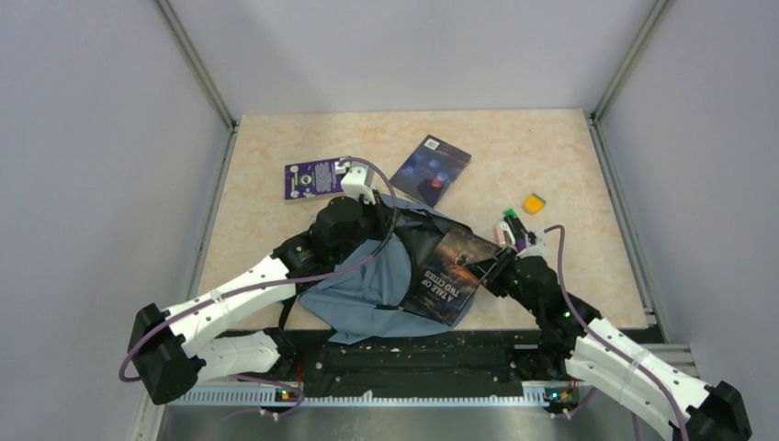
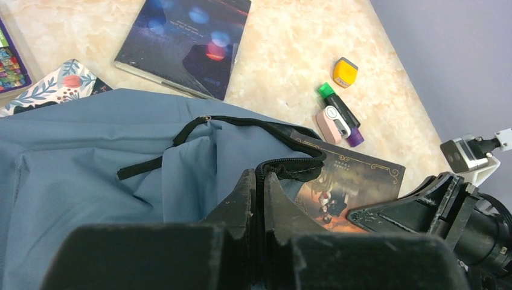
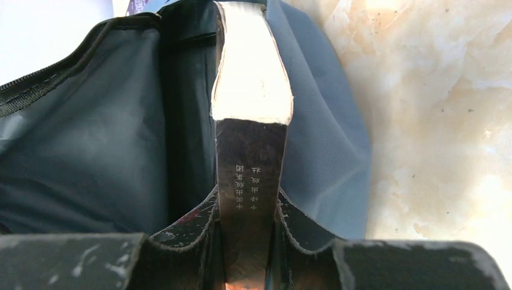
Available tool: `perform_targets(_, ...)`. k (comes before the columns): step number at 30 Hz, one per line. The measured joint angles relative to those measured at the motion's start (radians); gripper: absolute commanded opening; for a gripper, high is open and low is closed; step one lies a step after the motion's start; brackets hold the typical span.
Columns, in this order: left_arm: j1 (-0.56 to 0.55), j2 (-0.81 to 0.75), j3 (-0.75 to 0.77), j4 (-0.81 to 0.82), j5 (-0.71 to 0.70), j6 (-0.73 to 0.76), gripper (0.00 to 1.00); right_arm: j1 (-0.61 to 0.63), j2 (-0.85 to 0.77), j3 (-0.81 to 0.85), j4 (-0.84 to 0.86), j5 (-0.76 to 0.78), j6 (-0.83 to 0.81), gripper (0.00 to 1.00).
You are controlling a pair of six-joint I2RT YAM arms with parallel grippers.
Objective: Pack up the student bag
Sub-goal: Place the book in the student bag.
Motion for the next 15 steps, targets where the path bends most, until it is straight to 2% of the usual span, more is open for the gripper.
perform_targets(7,0.002,0.0,-0.006,0.044,0.055,0.014,0.0,0.0,0.006,-0.002,-0.013,0.0,0.031,0.0)
perform_targets(15,0.004,0.0,-0.006,0.057,0.132,0.058,0.0,0.0,0.194,0.038,0.144,-0.062,0.048,0.0)
